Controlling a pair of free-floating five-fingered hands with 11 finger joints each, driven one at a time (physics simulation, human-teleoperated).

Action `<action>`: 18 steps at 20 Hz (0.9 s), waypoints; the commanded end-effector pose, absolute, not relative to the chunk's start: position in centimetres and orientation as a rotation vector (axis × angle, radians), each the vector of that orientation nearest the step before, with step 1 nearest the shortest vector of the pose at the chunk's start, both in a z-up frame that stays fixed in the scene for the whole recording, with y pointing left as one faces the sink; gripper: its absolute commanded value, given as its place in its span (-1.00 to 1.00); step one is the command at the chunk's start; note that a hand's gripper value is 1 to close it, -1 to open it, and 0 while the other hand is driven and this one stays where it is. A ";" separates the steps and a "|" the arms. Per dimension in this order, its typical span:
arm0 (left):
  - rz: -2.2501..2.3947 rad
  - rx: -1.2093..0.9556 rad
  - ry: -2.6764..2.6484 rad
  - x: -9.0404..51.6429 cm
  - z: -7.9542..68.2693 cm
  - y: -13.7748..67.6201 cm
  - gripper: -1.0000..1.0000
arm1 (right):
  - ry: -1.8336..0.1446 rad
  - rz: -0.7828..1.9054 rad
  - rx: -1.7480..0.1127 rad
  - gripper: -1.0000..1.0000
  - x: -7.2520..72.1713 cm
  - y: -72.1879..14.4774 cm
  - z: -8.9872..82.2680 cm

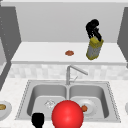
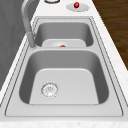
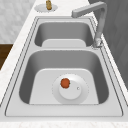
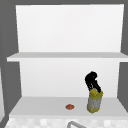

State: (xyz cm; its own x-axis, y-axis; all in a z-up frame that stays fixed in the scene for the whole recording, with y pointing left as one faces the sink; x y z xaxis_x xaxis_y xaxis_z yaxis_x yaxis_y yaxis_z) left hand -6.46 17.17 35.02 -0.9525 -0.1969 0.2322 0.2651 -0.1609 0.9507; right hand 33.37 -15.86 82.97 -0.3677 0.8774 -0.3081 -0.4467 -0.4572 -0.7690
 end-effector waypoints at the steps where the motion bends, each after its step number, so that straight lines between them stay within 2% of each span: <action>1: -2.185 -0.078 -1.807 -6.5 35.0 17.2 0.00 | -0.716 1.894 -0.914 1.00 30.8 -16.5 82.9; 18: -2.185 -0.078 -1.807 -6.5 35.0 17.2 0.00 | -0.673 1.862 -0.868 1.00 20.9 -19.6 76.6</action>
